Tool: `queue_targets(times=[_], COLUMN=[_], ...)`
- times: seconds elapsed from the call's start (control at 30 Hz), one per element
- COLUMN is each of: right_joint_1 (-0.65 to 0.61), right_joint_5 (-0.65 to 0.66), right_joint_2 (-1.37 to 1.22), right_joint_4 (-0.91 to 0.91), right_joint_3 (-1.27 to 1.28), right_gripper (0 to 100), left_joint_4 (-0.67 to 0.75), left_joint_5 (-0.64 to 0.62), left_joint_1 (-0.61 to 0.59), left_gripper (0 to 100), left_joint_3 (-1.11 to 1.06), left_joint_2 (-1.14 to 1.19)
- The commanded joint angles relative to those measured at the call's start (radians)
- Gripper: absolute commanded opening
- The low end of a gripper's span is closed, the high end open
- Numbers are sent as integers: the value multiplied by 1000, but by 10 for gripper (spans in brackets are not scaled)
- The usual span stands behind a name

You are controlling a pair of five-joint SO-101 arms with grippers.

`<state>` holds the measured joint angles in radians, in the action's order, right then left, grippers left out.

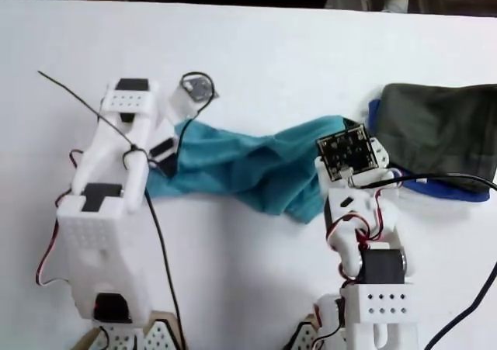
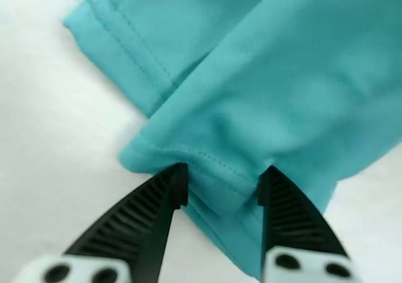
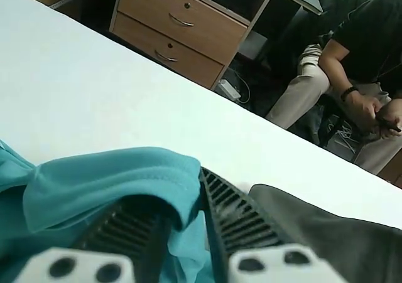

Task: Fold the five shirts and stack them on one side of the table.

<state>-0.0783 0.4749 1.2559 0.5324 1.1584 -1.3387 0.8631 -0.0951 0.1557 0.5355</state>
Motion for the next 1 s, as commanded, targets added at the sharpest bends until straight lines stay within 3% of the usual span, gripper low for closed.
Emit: queue_targets(times=[0.0,0.13,0.27,0.4,0.73,0.97], right_joint_1=[12,13,13,13,10,12], right_joint_5=[-6,-6,-6,-6,-6,-6], right_joint_2=[18,18,19,19,12,12], right_joint_4=[-13,16,28,28,28,28], right_joint_3=[-6,-6,-6,-6,-6,-6], right_gripper=[21,21,21,21,21,21], left_joint_4=[37,5,-34,-64,-414,-440], left_joint_5=[-12,-14,-12,-14,-14,-14], left_joint_1=[-12,-12,-8,-14,-11,-6], left_gripper=[199,182,20,24,26,28], left_joint_3=[18,64,111,143,475,564], left_joint_2=[15,37,46,35,37,48])
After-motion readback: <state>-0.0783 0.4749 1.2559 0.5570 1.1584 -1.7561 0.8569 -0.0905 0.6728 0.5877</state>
